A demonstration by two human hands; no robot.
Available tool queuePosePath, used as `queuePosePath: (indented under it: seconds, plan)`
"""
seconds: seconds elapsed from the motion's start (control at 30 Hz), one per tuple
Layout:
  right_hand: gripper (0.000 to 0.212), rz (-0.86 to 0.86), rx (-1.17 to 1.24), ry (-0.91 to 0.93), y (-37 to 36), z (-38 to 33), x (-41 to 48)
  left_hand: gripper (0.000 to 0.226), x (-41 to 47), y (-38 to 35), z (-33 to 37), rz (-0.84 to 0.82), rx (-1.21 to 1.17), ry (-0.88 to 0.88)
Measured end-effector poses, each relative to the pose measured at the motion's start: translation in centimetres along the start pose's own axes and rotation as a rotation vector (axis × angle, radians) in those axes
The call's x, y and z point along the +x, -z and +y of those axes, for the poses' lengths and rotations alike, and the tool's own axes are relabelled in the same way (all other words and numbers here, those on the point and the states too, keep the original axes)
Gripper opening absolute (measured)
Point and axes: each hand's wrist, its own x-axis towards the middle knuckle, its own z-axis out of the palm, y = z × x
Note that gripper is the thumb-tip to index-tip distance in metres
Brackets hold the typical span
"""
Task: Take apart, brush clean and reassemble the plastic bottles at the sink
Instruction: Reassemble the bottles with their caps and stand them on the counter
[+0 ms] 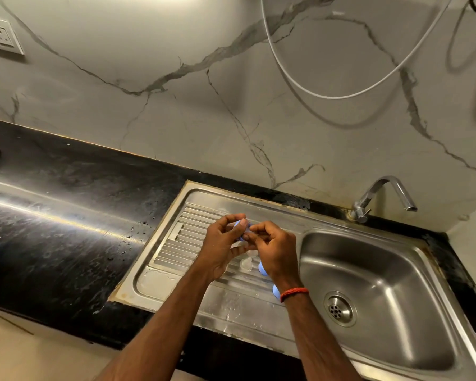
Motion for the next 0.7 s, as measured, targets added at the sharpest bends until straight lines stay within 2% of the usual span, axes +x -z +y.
queuePosePath:
  seconds: [0.2, 0.4, 0.7]
  plan:
    - [0.008, -0.019, -0.185, 0.012, -0.1, -0.2, 0.3, 0.039, -0.1, -0.5, 0.1, 0.013, 0.008, 0.004]
    - [0.012, -0.020, -0.316, 0.006, -0.3, -0.8, 0.6, 0.029, 0.4, -0.7, 0.3, 0.129, 0.020, -0.012]
    - [0.012, -0.048, -0.257, -0.005, 0.9, -1.3, 0.5, 0.019, -0.2, -0.9, 0.9, 0.153, -0.217, 0.144]
